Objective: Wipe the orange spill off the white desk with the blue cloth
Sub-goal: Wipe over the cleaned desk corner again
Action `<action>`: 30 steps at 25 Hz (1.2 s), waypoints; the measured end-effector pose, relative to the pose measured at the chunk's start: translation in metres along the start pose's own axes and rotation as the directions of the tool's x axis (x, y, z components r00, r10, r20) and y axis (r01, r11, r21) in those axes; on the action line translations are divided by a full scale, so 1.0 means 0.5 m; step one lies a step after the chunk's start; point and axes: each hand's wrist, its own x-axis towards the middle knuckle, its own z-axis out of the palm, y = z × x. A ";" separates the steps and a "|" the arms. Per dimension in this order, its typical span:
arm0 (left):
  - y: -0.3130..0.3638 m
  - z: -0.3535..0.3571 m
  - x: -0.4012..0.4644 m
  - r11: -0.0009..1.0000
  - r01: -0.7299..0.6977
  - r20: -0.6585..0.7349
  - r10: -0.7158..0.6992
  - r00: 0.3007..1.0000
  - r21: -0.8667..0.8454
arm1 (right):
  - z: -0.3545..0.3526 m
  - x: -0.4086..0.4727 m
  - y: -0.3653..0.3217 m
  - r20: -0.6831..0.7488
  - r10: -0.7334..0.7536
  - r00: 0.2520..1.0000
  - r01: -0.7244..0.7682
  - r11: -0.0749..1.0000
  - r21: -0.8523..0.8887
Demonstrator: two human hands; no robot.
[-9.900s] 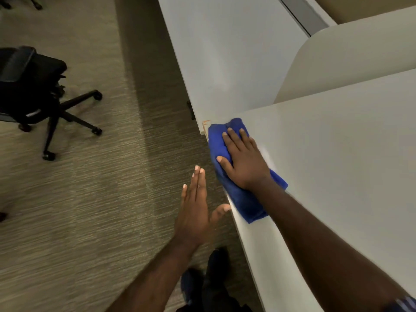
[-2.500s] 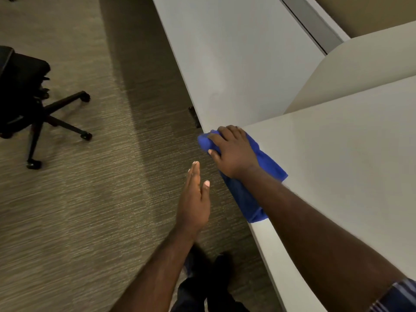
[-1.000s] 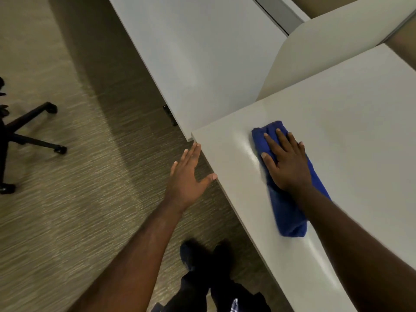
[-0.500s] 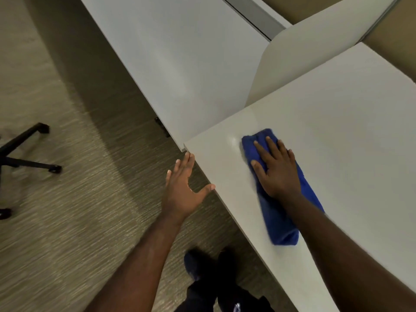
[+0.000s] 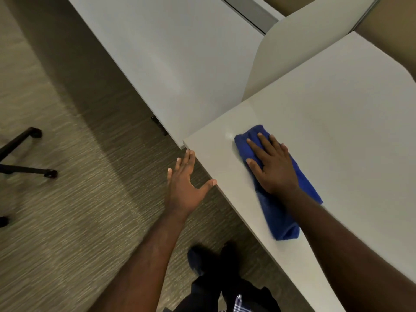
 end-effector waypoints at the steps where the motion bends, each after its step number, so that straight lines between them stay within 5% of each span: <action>1: 0.000 0.001 0.000 1.000 0.000 0.005 0.000 1.000 -0.001 | 0.000 0.014 -0.012 -0.011 0.037 0.999 -0.037 0.999 -0.002; 5: -0.001 -0.005 -0.001 1.000 -0.023 0.016 0.023 1.000 -0.018 | 0.017 0.012 -0.090 -0.020 -0.055 0.998 0.055 0.998 0.037; 10: -0.016 -0.058 -0.004 0.982 -0.038 -0.251 -0.010 0.968 -0.187 | 0.047 -0.068 -0.179 -0.038 -0.218 0.975 0.221 0.962 0.162; 14: -0.007 -0.094 -0.007 0.993 -0.080 -0.296 0.049 0.954 -0.092 | 0.056 -0.139 -0.221 0.030 -0.452 0.891 0.443 0.883 0.157; 19: 0.020 -0.092 -0.049 0.984 -0.144 -0.285 0.109 0.952 -0.103 | 0.027 -0.254 -0.224 0.028 -0.574 0.818 0.563 0.811 0.160; 25: 0.106 -0.036 -0.146 0.935 -0.301 -0.211 0.261 0.942 -0.186 | -0.069 -0.432 -0.150 -0.376 -0.342 0.861 0.457 0.845 0.278; 30: 0.257 0.018 -0.250 0.857 -0.450 -0.124 0.432 0.893 -0.250 | -0.154 -0.577 -0.056 -0.570 -0.057 0.820 0.289 0.901 0.325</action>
